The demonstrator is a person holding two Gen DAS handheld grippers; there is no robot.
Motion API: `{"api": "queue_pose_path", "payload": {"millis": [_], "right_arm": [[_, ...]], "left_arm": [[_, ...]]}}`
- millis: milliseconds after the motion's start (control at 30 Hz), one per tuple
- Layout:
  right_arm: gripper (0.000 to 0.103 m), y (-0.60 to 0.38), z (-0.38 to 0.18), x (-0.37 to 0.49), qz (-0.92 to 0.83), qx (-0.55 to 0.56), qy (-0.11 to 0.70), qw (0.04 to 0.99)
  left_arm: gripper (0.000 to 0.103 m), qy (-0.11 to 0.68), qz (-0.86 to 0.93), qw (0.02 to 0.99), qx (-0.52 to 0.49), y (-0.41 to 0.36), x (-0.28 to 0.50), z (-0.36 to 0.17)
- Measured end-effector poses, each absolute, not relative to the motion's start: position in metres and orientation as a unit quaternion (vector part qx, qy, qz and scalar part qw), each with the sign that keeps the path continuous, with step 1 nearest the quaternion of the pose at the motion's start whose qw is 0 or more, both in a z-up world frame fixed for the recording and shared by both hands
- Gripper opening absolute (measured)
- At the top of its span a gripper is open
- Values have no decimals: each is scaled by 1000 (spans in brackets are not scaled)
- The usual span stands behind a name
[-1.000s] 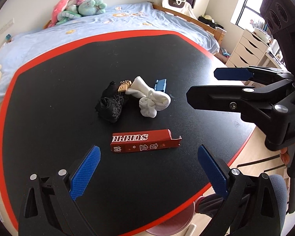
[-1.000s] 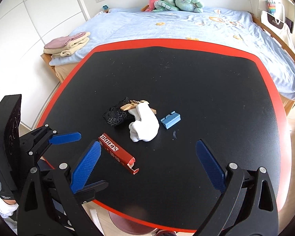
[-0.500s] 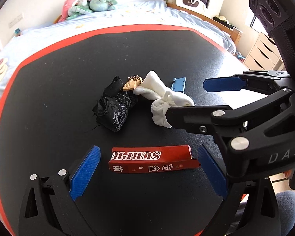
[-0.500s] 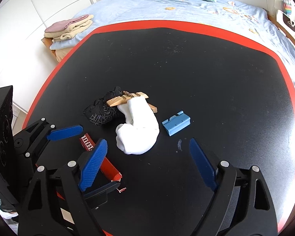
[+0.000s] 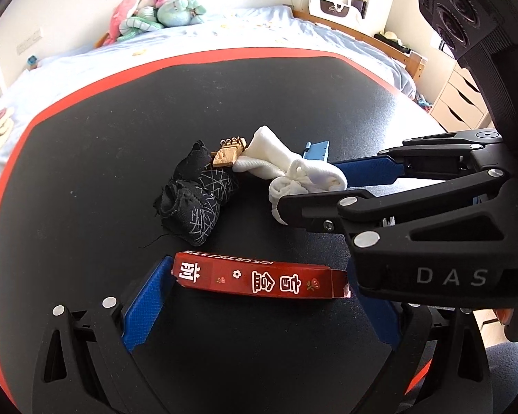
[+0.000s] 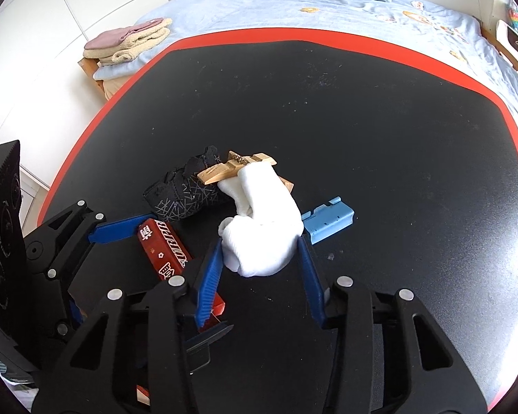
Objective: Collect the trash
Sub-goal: 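Grasp the red SURPR carton with left tool while right tool grasps the white socks, then carry carton and socks over the wastebasket and open both tools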
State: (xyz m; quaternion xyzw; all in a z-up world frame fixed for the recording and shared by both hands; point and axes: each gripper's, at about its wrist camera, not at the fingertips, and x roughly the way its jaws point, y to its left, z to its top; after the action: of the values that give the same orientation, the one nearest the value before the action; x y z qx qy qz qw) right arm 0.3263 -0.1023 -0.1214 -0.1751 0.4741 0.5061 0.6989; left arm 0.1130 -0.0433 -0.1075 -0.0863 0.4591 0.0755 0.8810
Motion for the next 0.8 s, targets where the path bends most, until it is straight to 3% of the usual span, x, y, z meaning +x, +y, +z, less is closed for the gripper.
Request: {"api": "queue_pose_path", "payload": {"millis": [133,267,800], "right_arm": [[38,-104,-121,325,506,-174,472,701],[36,-105,-120,325,505,-172,469,703],[30,-122,-100,315,490,-155,450,730]], "left_arm": [[95,457,72,882,-87,-42,111,-107],[78,455,69,884,-82,-43,109,-105],[77,453,35,887,-83,-43,96,-85]]}}
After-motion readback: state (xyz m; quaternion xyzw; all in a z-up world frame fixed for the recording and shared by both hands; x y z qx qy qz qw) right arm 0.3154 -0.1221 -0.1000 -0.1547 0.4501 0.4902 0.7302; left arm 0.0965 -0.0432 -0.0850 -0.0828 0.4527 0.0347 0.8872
